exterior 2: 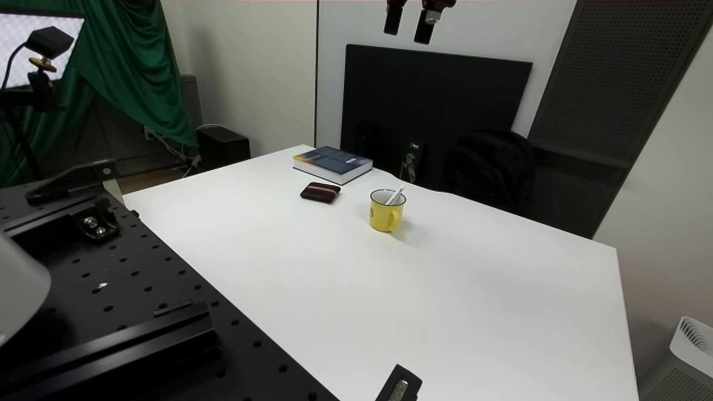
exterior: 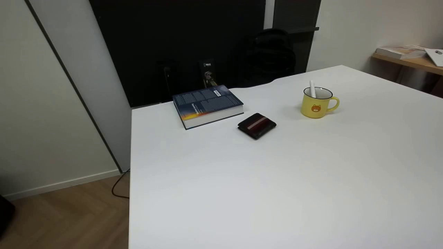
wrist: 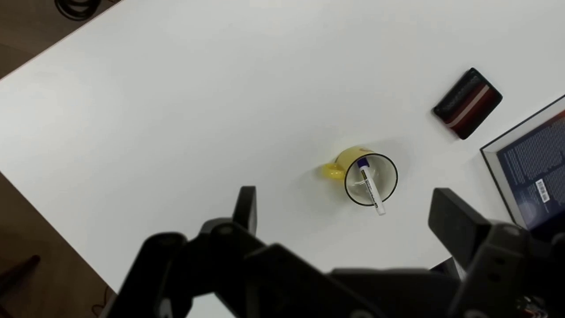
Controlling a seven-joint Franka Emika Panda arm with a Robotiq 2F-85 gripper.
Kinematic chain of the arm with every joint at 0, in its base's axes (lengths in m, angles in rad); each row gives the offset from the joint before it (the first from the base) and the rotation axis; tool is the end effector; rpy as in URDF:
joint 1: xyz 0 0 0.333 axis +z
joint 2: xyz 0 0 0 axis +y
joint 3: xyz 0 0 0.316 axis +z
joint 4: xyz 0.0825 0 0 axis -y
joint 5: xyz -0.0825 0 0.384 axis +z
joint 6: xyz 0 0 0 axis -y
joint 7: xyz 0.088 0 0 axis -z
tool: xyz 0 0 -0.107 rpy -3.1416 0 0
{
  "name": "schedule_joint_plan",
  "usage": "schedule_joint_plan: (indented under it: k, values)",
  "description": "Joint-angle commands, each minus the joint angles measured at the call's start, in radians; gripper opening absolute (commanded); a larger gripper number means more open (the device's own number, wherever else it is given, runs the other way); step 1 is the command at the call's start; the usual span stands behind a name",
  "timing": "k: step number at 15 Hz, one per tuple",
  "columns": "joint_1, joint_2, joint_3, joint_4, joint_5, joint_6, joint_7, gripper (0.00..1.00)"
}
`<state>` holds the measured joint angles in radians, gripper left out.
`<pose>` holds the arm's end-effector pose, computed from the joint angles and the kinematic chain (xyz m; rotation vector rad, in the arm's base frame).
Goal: Remove the marker from the yellow cup.
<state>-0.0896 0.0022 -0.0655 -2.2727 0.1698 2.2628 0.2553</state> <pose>0.5107 -0.0754 0.3553 -2.9112 0.7740 0.0280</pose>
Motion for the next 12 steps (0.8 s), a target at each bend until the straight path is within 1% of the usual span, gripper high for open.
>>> schedule_joint_plan:
  k: [1, 4, 9, 12]
  values:
    - [0.015, 0.060, 0.005, 0.018, 0.028, 0.050, -0.007, 1.00]
    - [0.027, 0.120, 0.014, 0.034, 0.033, 0.104, -0.022, 1.00]
    - [0.045, 0.241, 0.028, 0.085, 0.046, 0.234, -0.013, 1.00]
    - [0.046, 0.324, 0.038, 0.155, 0.063, 0.233, -0.015, 1.00]
